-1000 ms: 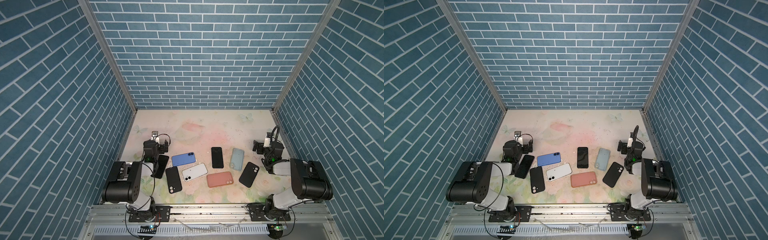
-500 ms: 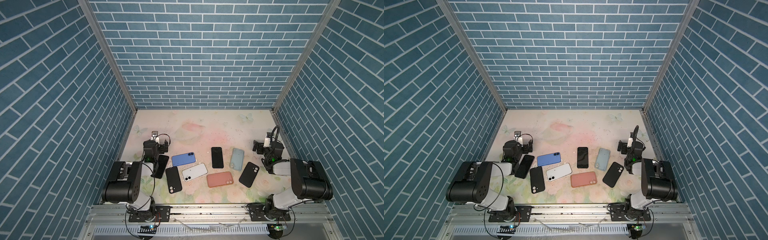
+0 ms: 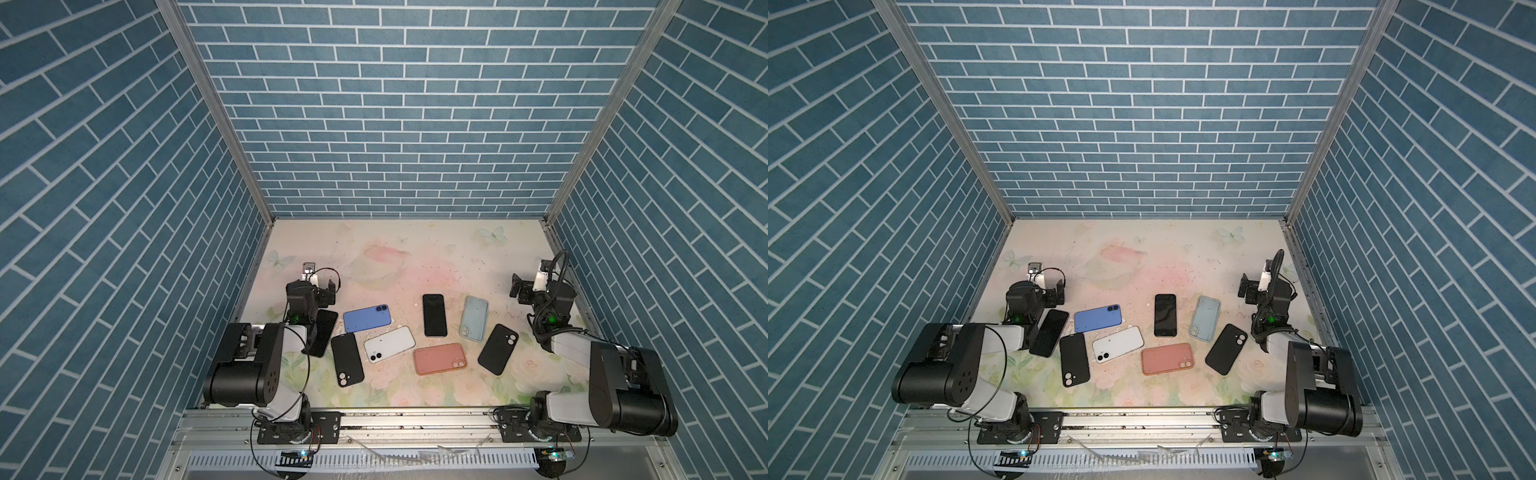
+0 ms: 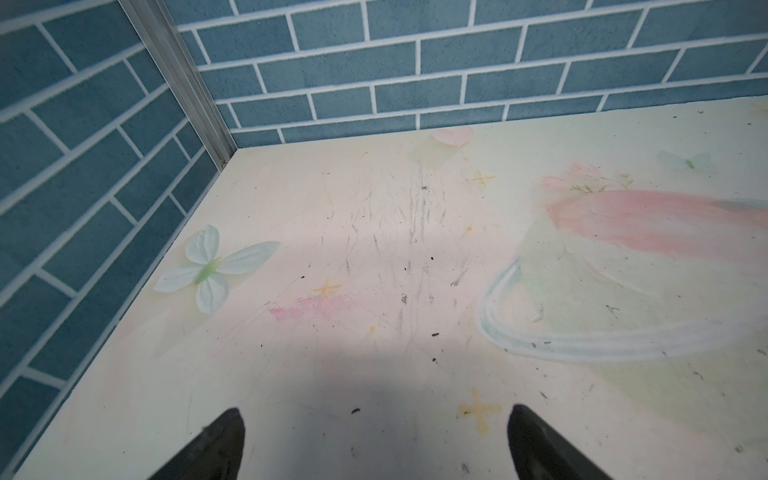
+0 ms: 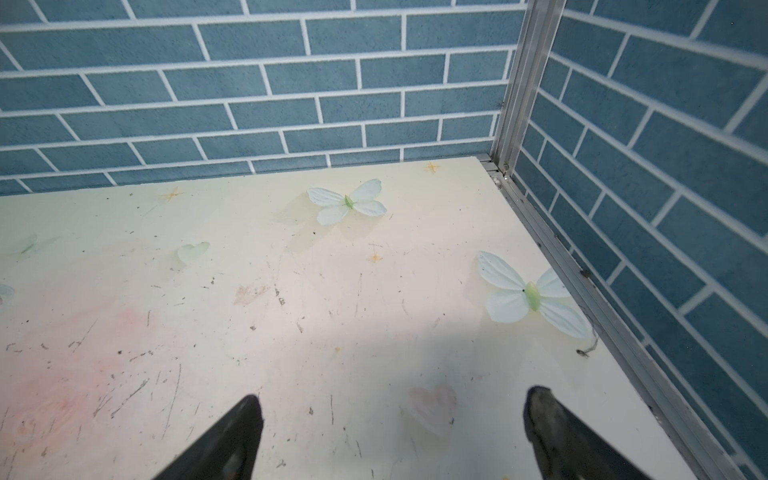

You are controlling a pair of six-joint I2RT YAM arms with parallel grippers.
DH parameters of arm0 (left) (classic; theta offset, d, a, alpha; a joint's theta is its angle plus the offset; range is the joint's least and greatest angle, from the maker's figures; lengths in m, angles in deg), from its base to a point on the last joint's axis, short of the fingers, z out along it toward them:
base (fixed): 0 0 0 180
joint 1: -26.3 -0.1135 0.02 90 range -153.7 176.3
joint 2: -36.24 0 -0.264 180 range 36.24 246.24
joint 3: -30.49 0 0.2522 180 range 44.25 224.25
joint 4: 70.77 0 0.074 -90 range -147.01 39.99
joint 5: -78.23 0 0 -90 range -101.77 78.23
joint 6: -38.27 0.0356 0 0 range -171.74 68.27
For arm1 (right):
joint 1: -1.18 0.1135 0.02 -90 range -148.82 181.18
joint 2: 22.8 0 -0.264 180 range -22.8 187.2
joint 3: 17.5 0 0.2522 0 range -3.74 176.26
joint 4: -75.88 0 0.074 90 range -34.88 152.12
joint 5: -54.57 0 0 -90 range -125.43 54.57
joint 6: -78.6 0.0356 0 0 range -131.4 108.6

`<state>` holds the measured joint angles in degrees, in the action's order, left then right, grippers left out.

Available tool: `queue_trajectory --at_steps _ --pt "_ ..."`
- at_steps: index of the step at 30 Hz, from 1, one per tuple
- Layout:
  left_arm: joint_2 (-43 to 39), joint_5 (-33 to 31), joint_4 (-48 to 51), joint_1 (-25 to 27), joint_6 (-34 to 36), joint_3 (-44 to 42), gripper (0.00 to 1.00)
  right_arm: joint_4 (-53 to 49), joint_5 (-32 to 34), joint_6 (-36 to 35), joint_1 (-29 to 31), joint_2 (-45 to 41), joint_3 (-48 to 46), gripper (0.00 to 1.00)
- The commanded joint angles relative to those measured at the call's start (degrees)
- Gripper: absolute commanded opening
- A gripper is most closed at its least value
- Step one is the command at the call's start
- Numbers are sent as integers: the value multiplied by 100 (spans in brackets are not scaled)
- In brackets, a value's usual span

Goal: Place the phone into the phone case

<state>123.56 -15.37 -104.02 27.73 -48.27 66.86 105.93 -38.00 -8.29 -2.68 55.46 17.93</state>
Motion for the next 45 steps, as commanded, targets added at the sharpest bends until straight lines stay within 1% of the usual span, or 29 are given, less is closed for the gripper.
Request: queue_trajectory --at_steps 1,3,4,7,9,10,12,13,14,16,18,20,22,24,25,27,29,30,32,35,39,43,45 --pt "-49 -78 86 32 -3 100 100 153 41 51 8 64 -88 99" --pt "-85 -175 117 86 15 101 100 -169 11 23 8 -194 -7 99" --pt "-170 -252 295 146 54 161 99 -423 13 18 7 -374 81 99" --pt "-687 -351 1235 339 269 483 100 -1231 38 547 4 -1056 494 99" --pt "-1163 -392 1770 418 360 701 100 -1695 8 1248 8 -1448 815 99" --pt "-1378 -418 1989 427 290 832 100 -1881 60 1658 -1 -1577 935 99" --pt "-1786 -528 2597 412 -117 1345 100 -2406 310 2731 -1 -1777 1254 99" --pt "-1913 -491 2977 398 -294 1630 100 -2531 362 3105 -2 -1823 1339 99" --pt "-2001 -436 3423 370 -523 2018 100 -2491 244 3303 -16 -1860 1387 99" --pt "-2107 -152 4269 306 -946 2651 100 -2201 -352 3220 -53 -1942 1428 99" --pt "-2081 -139 4964 296 -1379 3209 99 -1946 -612 3289 -63 -2027 1442 99" --pt "-2020 189 5415 283 -1584 3634 100 -2012 -827 3255 -63 -2074 1532 99" --pt "-1976 805 5601 287 -1720 3886 99 -2627 -971 3149 -63 -2128 1794 99" --pt "-1968 1363 5594 317 -1915 3965 99 -3567 -1041 2880 -51 -2156 2178 99" --pt "-1971 1512 5625 402 -1916 3997 99 -4099 -1061 2753 -38 -2142 2402 99" --pt "-1931 1226 6010 844 -1698 4153 100 -5130 -1004 2460 19 -2041 2839 99" --pt "-1831 891 6502 1359 -1385 4324 100 -5884 -915 2185 132 -1919 3156 98" --pt "-1759 658 6786 1651 -1308 4435 99 -6204 -807 2061 214 -1852 3265 98" --pt "-1573 391 7279 2146 -1237 4618 100 -6677 -526 1885 387 -1726 3409 98" --pt "-1253 43 7817 2798 -1553 4744 99 -7276 -165 1689 711 -1428 3624 98" --pt "-593 55 8489 3387 -2297 5052 99 -7906 61 1531 1164 -914 4005 98" --pt "28 278 8864 3939 -2730 5319 99 -7931 -32 1577 1423 -671 3983 98" --pt "284 334 8870 4166 -2964 5386 99 -7816 -83 1578 1549 -573 3875 98"
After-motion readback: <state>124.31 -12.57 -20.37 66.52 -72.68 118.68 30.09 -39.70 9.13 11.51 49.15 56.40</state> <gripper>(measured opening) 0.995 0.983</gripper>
